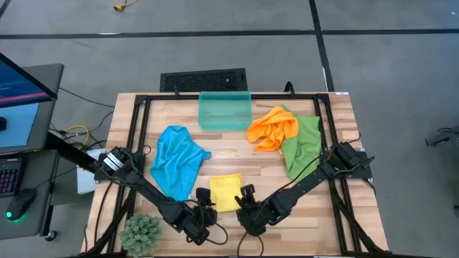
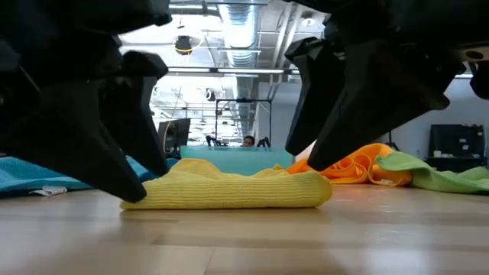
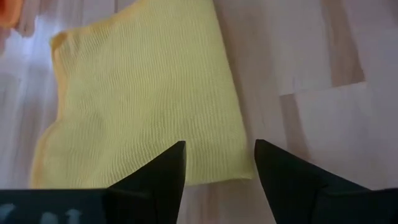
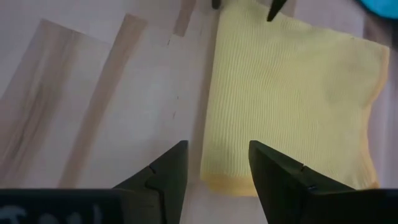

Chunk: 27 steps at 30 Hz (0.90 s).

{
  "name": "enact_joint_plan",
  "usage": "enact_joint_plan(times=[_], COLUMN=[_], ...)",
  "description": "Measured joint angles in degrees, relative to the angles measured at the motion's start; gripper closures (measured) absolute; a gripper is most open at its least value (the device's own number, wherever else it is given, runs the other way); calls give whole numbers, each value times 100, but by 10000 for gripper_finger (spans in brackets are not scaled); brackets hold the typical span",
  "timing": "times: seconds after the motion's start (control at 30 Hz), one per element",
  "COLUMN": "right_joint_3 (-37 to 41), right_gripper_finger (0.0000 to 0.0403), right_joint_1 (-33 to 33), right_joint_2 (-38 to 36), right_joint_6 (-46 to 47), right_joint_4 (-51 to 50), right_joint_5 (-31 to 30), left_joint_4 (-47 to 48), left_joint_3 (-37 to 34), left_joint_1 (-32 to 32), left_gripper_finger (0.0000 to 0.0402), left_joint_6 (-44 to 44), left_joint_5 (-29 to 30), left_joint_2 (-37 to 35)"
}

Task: Roll microfiber towels into tight, uniform cylinder then place into a basket
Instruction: Roll the yellow microfiber towel

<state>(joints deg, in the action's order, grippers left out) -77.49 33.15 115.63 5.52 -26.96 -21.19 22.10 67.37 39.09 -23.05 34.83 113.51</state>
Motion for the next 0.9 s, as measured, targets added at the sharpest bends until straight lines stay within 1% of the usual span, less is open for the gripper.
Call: enact_joint_plan(times=[0.2, 0.3, 0.4, 0.63, 0.73, 0.8, 0.9], right_joint_3=[0, 0, 0, 0, 4, -1, -35], right_gripper_finger=[209, 208, 206, 188, 181, 178, 177], right_joint_1=[-101, -165, -190, -211, -220, -227, -213], right_joint_2=[0, -1, 0, 4, 152, 299, 480], right_joint_6=[2, 2, 62, 92, 83, 63, 67], right_joint_4=[0, 0, 1, -51, -17, 50, 39], right_joint_5=[62, 280, 327, 340, 345, 485, 402], left_joint_4=[-147, -386, -463, -534, -525, -525, -532], left_joint_3=[-159, -305, -368, -378, -378, -378, -378], left_joint_1=[2, 7, 7, -1, -27, -44, -58], left_gripper_finger=[216, 216, 216, 216, 216, 216, 217], left_joint_6=[12, 22, 11, 28, -34, -55, -57], left_joint_5=[15, 39, 50, 44, 14, -25, -66], left_joint_2=[-2, -22, -28, -28, -26, -26, -24])
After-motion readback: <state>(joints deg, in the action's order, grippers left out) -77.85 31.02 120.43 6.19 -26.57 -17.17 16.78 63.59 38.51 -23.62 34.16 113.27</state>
